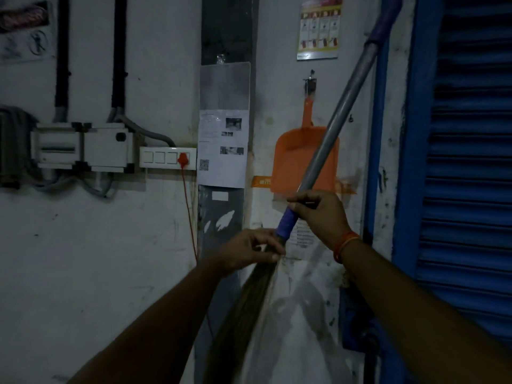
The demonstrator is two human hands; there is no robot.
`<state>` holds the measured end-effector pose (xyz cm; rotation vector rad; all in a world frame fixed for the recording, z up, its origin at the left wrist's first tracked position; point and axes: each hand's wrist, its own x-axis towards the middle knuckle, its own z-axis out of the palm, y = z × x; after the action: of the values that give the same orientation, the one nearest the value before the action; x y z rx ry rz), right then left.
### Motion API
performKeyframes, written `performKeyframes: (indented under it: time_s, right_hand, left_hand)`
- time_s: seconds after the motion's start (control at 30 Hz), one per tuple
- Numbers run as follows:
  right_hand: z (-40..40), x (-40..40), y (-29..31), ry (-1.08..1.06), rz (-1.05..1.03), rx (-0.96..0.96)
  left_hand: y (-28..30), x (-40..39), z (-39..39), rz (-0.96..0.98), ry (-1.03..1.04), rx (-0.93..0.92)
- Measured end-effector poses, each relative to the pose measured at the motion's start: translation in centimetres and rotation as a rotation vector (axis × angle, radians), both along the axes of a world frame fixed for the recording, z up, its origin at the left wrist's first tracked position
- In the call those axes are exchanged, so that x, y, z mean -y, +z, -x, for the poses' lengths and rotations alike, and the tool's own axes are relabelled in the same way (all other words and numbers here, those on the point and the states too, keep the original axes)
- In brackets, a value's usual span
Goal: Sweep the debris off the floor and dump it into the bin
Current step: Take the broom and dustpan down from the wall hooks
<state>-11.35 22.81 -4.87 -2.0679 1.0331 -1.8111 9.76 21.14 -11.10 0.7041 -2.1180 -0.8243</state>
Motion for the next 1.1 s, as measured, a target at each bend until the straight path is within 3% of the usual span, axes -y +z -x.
performKeyframes:
  time_s: [0.2,0.33,0.5,0.6,0.7,0.87,0.93,1.0,1.1]
  right_hand:
    - [3.6,-5.7,-2.1,-0.005,-0.158,0.048]
    - [5.9,-10.0,-0.7,-0.207,-0.324,-0.490]
    - [6.4,-12.7,0.5,-0.190,0.038,-0.974]
    - [6.5,-11.9,-0.3,-0.132,0.063,-1.134]
    - [6.6,-11.5,-1.7,-0.101,-0.050,-1.184]
    - [7.5,-10.9,-3.3,-0.081,-0.061,-0.947]
    - [8.0,-10.4,-3.7,-0.081,-0.073,-0.809]
    - [8.6,-9.8,-4.3,-0.058,-0.101,-0.651]
    - [8.7,-9.0,-5.3,-0.014,-0.157,-0.402]
  left_hand:
    - [-3.5,-4.8,3.8,0.114,0.206,0.003]
    - [-3.9,-6.9,3.6,0.174,0.307,0.131]
    - [-1.7,-9.0,3.7,0.276,0.310,0.323]
    - [0.4,-9.6,4.4,0.424,0.250,0.559]
    - [2.2,-10.0,5.1,0.494,0.212,0.676]
    - [4.2,-10.0,6.1,0.689,0.223,0.796]
    - [4.3,-9.8,6.0,0.858,0.317,0.641]
    - [3.6,-9.5,5.7,0.950,0.426,0.287]
    - [1.3,-9.2,5.7,0.824,0.609,-0.235]
